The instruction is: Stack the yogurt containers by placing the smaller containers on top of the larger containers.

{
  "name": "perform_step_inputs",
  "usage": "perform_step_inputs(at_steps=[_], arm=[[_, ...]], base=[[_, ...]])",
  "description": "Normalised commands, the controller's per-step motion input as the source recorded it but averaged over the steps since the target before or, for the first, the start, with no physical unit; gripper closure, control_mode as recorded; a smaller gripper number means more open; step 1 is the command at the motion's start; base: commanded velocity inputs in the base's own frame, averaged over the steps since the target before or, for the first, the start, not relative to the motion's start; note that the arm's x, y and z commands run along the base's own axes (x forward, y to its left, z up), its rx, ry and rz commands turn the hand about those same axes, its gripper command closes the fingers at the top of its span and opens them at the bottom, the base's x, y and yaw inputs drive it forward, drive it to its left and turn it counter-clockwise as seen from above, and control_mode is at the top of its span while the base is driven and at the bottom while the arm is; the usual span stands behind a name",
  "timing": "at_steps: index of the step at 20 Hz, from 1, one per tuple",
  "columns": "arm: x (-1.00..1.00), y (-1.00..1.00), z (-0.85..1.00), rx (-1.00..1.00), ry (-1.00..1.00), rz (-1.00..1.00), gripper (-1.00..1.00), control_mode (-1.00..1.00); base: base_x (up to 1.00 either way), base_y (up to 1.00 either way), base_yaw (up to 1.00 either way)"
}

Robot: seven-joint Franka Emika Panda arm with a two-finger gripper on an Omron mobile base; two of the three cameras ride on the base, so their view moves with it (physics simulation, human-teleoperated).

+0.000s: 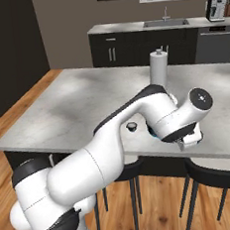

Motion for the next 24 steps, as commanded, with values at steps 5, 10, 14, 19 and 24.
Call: perform_step_inputs(at_steps=[5,10,14,19,24], arm=[[0.21,-0.16,-0.14,0.05,0.01,-0.10,-1.00,-1.00],[0.11,-0.22,-0.17,0.08,0.02,-0.03,-1.00,-1.00],[0.00,-0.20,-0.17,0.06,0.00,-0.01,-1.00,-1.00],[0.00,-0.11,-0.06,0.03,0.00,0.00,-1.00,-1.00],[0.11,-0.02,0.00,0.01,0.00,0.00,-1.00,-1.00]], base=[[0.00,0.00,0.00],[0.00,0.00,0.00],[0.00,0.00,0.00],[0.00,0.00,0.00],[0.00,0.00,0.00]])
